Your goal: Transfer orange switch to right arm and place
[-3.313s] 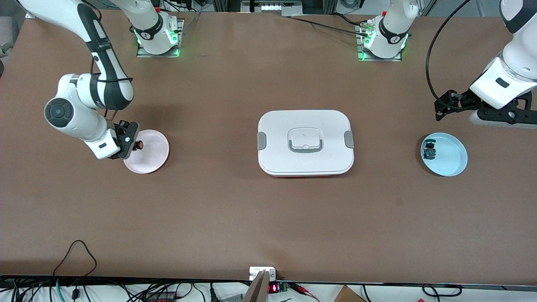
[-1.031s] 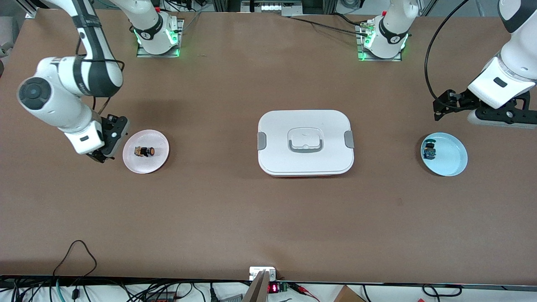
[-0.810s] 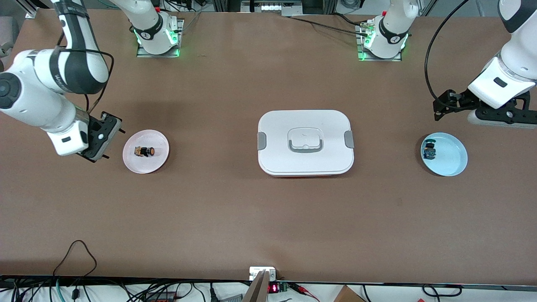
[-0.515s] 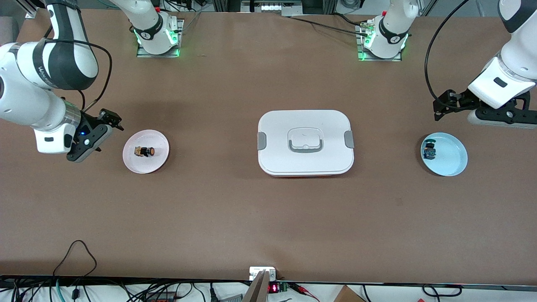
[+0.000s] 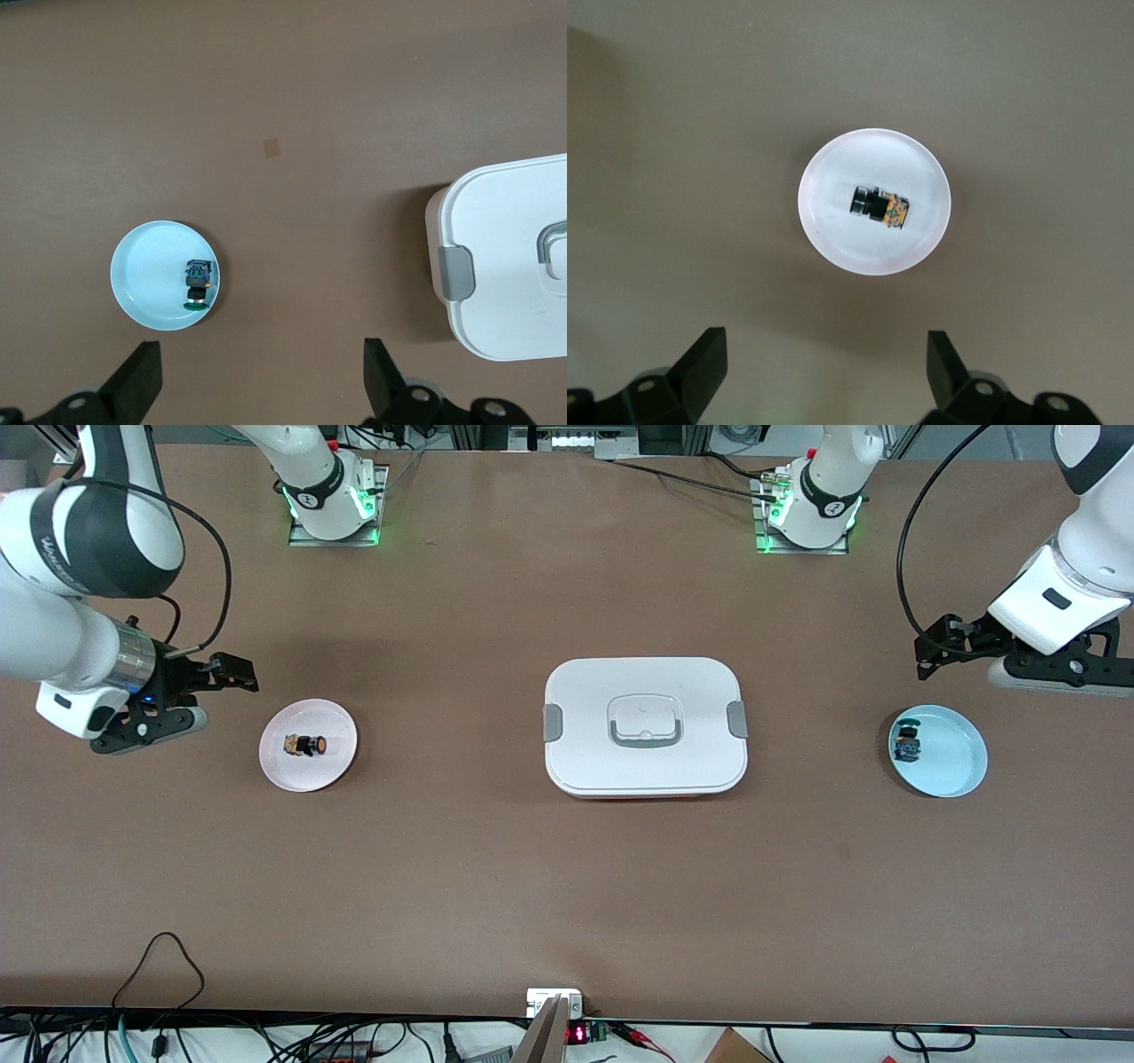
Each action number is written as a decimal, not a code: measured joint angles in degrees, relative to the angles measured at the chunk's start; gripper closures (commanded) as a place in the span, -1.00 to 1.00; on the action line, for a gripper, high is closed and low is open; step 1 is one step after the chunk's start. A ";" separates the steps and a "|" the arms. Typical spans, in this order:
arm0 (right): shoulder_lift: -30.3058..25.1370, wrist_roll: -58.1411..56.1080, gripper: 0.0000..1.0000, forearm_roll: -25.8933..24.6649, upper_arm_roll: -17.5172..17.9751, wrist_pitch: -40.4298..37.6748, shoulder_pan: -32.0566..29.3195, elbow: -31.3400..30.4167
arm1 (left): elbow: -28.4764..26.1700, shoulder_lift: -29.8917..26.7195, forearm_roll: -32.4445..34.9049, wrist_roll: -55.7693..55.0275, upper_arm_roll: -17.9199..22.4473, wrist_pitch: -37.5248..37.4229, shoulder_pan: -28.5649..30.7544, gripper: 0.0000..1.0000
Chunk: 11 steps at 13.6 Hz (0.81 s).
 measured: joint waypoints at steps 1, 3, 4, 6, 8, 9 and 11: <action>-0.50 1.01 -1.00 -0.03 -0.40 -0.57 -0.04 0.74 | 0.00 0.00 0.00 0.00 -0.03 -0.04 -0.06 -1.00; -1.36 1.38 -1.00 -0.04 -2.36 -0.71 -0.16 1.22 | 0.00 0.00 0.00 0.00 -0.07 -0.05 -0.24 -1.00; -1.53 1.77 -1.00 -0.04 -3.23 -0.73 -0.28 1.41 | 0.00 0.00 0.00 0.00 -0.08 -0.06 -0.30 -1.00; -1.63 3.78 -1.00 -0.04 -4.69 -1.00 -0.33 2.87 | 0.00 0.00 0.00 0.00 -0.08 -0.06 -0.34 -1.00; -1.82 9.19 -1.00 -0.03 -5.21 -4.26 -0.34 5.55 | 0.01 0.00 0.00 0.00 -0.08 -0.07 -0.34 -1.00; -1.94 12.16 -1.00 -0.05 -5.22 -6.37 -0.33 7.24 | 0.01 0.00 0.00 0.00 -0.08 -0.07 -0.35 -1.00; -1.98 14.44 -1.00 -0.55 -5.22 -8.36 -0.34 10.30 | 0.01 0.00 0.00 0.00 -0.08 -0.10 -0.35 -1.00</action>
